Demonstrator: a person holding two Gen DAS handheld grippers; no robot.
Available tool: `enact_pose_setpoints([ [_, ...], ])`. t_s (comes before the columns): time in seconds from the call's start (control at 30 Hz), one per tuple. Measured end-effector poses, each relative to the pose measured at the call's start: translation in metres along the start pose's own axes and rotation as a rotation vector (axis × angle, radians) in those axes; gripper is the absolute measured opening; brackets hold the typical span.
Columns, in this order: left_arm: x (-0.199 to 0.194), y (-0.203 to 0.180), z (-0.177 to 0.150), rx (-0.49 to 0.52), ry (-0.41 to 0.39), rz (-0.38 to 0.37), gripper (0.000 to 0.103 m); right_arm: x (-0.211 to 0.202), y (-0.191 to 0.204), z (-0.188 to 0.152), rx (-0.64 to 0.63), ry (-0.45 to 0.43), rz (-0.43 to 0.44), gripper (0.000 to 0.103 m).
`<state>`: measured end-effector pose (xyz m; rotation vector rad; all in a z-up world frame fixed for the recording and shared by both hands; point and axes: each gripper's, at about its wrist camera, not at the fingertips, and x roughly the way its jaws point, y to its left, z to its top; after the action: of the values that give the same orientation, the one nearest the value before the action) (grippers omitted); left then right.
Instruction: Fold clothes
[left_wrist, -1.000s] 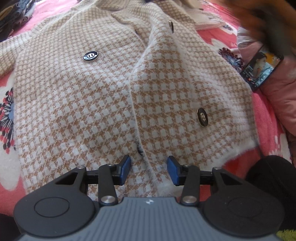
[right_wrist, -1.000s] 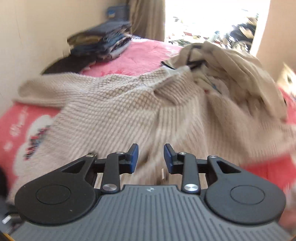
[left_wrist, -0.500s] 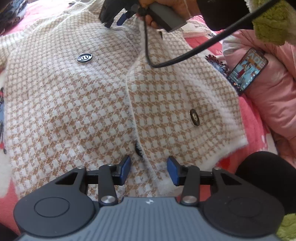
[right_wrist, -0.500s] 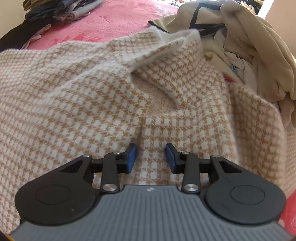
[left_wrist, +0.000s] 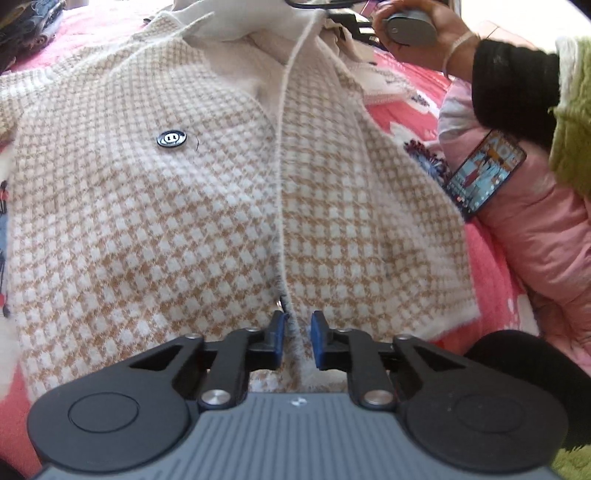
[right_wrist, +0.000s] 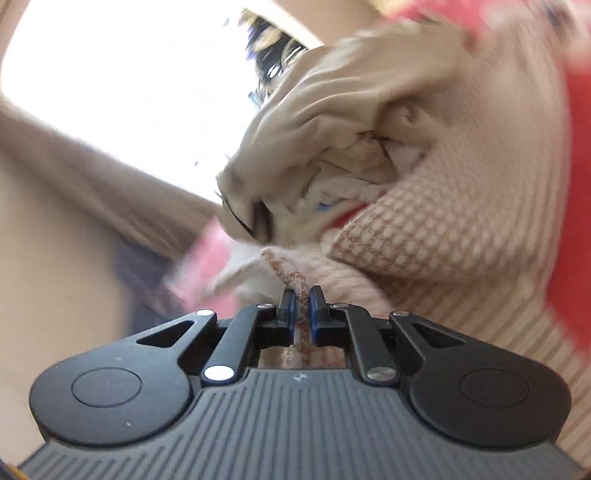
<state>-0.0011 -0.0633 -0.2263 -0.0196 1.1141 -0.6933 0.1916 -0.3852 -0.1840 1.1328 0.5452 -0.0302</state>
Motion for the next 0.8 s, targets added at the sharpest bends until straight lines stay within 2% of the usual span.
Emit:
enact_pose_setpoints([
  [0.03, -0.001, 0.000, 0.000, 0.004, -0.001, 0.000, 0.013, 0.000, -0.003, 0.001, 0.035, 0.006, 0.026, 0.006],
  [0.13, -0.003, -0.003, -0.003, 0.010, 0.005, 0.002, 0.011, 0.010, 0.010, -0.005, -0.004, 0.076, 0.068, 0.006],
  [0.23, -0.007, -0.005, -0.006, -0.001, 0.016, -0.011, 0.006, 0.033, 0.047, -0.020, -0.168, 0.158, 0.080, 0.006],
  [0.33, -0.008, -0.008, -0.009, 0.016, 0.022, -0.017, 0.005, 0.059, 0.080, -0.042, -0.327, 0.251, 0.087, 0.006],
  [0.5, -0.005, -0.005, -0.013, -0.004, 0.058, -0.032, 0.005, 0.113, 0.102, -0.084, -0.626, 0.388, -0.053, 0.006],
  [0.67, -0.004, 0.002, -0.013, -0.026, 0.085, -0.054, 0.006, 0.154, 0.096, -0.113, -0.791, 0.441, -0.172, 0.008],
  [0.73, -0.001, 0.001, -0.014, -0.022, 0.100, -0.055, 0.006, 0.166, 0.092, -0.126, -0.863, 0.466, -0.232, 0.014],
  [0.8, 0.000, 0.001, -0.014, -0.017, 0.113, -0.057, 0.007, 0.165, 0.095, -0.131, -0.930, 0.488, -0.248, 0.017],
])
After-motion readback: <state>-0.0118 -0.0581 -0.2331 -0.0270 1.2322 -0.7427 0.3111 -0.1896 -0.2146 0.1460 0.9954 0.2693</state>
